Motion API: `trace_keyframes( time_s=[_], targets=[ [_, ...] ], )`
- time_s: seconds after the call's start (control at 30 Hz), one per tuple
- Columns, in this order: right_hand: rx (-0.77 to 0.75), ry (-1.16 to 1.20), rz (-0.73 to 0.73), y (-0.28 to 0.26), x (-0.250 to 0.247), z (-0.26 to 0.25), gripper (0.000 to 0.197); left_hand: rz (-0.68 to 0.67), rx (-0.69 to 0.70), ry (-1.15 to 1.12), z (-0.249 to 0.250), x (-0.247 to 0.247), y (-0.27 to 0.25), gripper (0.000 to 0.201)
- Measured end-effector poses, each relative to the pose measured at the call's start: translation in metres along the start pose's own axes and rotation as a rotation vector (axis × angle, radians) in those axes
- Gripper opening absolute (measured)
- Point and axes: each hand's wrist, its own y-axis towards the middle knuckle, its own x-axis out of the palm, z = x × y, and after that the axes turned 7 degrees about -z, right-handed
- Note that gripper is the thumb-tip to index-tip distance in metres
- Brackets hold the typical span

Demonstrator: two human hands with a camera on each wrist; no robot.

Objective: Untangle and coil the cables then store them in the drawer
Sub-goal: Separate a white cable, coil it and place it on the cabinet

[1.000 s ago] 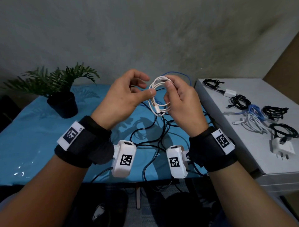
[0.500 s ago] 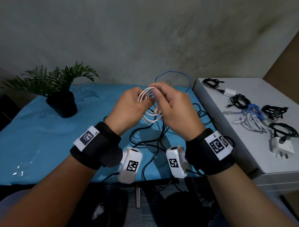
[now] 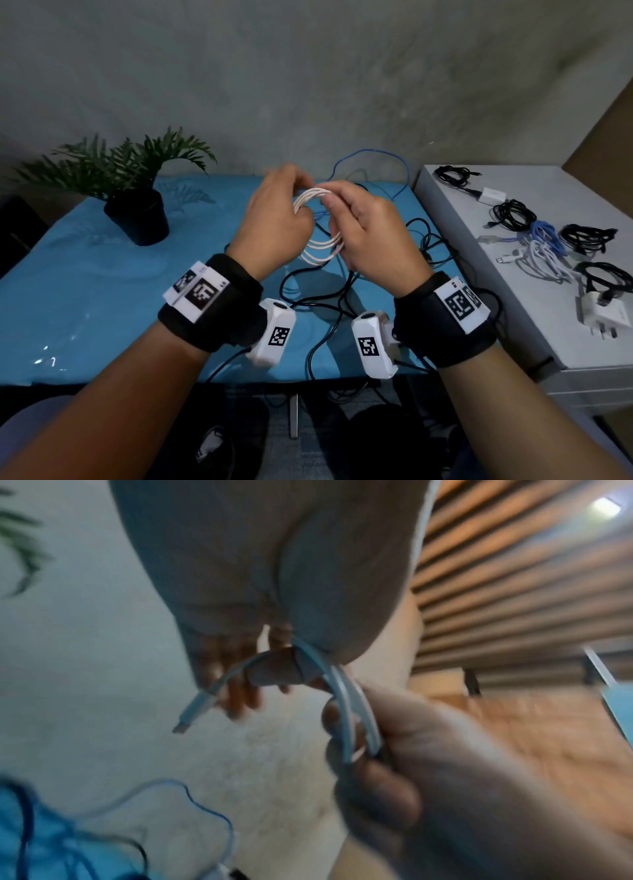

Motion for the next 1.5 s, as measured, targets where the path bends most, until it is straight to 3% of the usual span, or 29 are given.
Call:
trace_keyframes(
  time_s=[0.07,0.13,0.23,0.37,0.47,0.6,0.8,1.0,1.13,1.27,1.4,1.5],
  targets=[
    [0.028,0.075,0.001,0.002,-0.002,0.001,0.024,-0.117,0.002,-0.297,0.002,-0.001,0.001,0.03],
    [0.049,0.107,-0.002,0.003,-0.005,0.0,0.024,-0.163,-0.025,-0.41,0.005,-0.002,0.0,0.026],
    [0.096,0.17,-0.019,0.001,-0.009,0.0,0.023,-0.188,0.026,-0.346,0.003,-0.007,0.0,0.015],
    [0.145,0.297,-0.061,0.001,-0.013,-0.003,0.025,-0.148,0.097,-0.198,0.0,-0.017,0.0,0.047],
    [0.162,0.375,-0.067,0.001,-0.015,-0.003,0.028,-0.095,0.152,-0.091,-0.002,-0.018,0.0,0.035],
    [0.158,0.421,-0.093,0.001,-0.018,-0.005,0.029,-0.162,0.141,-0.201,-0.002,-0.023,0.003,0.03],
    [0.063,0.257,-0.146,0.002,-0.033,-0.011,0.027,-0.204,0.153,-0.227,0.006,-0.034,-0.001,0.033],
    [-0.039,0.171,-0.104,0.001,-0.039,-0.005,0.031,-0.261,0.173,-0.282,0.015,-0.046,-0.006,0.038],
    [-0.1,0.057,-0.109,0.0,-0.044,-0.007,0.023,-0.307,0.153,-0.468,0.016,-0.048,-0.008,0.035],
    [-0.188,-0.134,-0.003,0.003,-0.039,-0.006,0.018,-0.297,0.093,-0.664,0.016,-0.04,-0.009,0.035],
    [-0.053,0.153,0.058,0.004,-0.03,-0.008,0.016,-0.28,0.064,-0.783,0.013,-0.029,-0.008,0.036],
    [0.077,0.465,0.073,0.002,-0.024,-0.013,0.012,-0.183,0.089,-0.688,0.017,-0.025,-0.009,0.037]
  ],
)
